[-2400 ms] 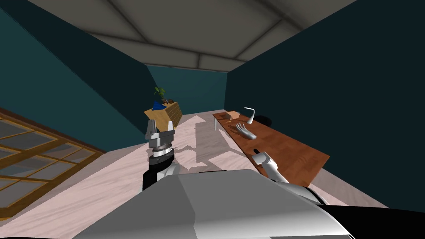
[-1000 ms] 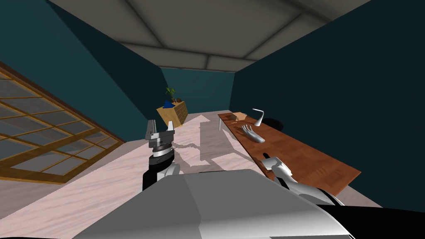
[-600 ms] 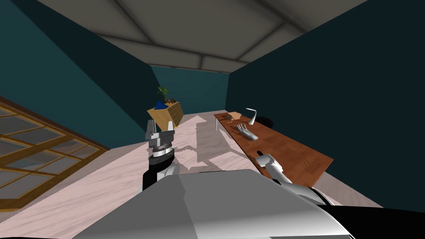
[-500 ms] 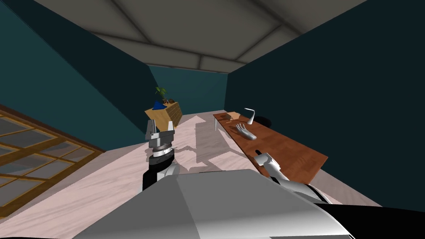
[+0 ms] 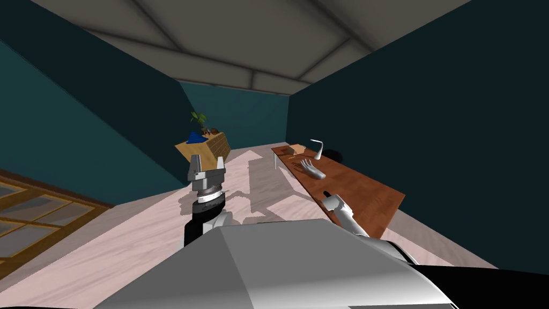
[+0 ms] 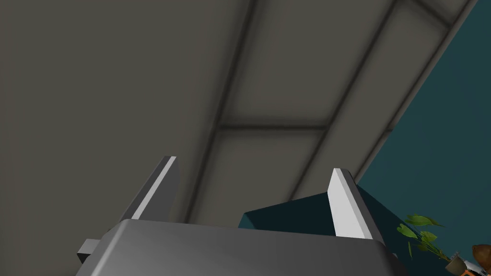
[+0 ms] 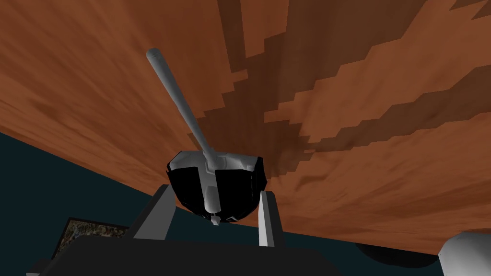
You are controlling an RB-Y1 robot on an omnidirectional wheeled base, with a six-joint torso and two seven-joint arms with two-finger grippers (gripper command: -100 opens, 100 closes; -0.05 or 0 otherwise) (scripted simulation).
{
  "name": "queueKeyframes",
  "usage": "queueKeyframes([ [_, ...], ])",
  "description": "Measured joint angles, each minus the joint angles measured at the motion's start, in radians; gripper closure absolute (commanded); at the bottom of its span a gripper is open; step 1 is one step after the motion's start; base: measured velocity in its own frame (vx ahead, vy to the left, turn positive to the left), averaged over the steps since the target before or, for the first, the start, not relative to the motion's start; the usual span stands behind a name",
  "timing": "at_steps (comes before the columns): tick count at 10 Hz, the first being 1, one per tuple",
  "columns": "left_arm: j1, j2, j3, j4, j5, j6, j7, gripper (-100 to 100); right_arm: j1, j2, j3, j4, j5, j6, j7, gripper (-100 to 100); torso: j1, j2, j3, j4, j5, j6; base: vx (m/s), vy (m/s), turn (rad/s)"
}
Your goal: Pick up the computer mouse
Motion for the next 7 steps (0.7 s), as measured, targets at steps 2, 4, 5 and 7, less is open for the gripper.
queueKeyframes([
  [2, 0.000, 0.000, 0.000, 0.000, 0.000, 0.000, 0.000, 0, -0.006, 0.035, 0.031, -0.051, 0.020, 0.039, 0.008, 100, -0.001, 0.000, 0.000, 0.000, 0.000, -0.001, 0.024, -0.043, -0.161],
  [4, 0.000, 0.000, 0.000, 0.000, 0.000, 0.000, 0.000, 0, -0.012, 0.086, 0.071, -0.114, 0.054, 0.087, 0.008, 100, -0.001, 0.000, 0.000, 0.000, 0.000, -0.001, 0.026, -0.049, -0.176],
  [5, 0.000, 0.000, 0.000, 0.000, 0.000, 0.000, 0.000, 0, -0.011, 0.095, 0.079, -0.142, 0.053, 0.105, 0.016, 100, 0.000, 0.000, 0.000, 0.001, 0.000, -0.001, 0.020, -0.038, -0.239],
  [7, 0.000, 0.000, 0.000, 0.000, 0.000, 0.000, 0.000, 0, -0.007, 0.111, 0.093, -0.197, 0.054, 0.135, 0.037, 0, 0.001, 0.002, 0.001, 0.001, 0.000, 0.000, 0.006, -0.007, -0.026],
])
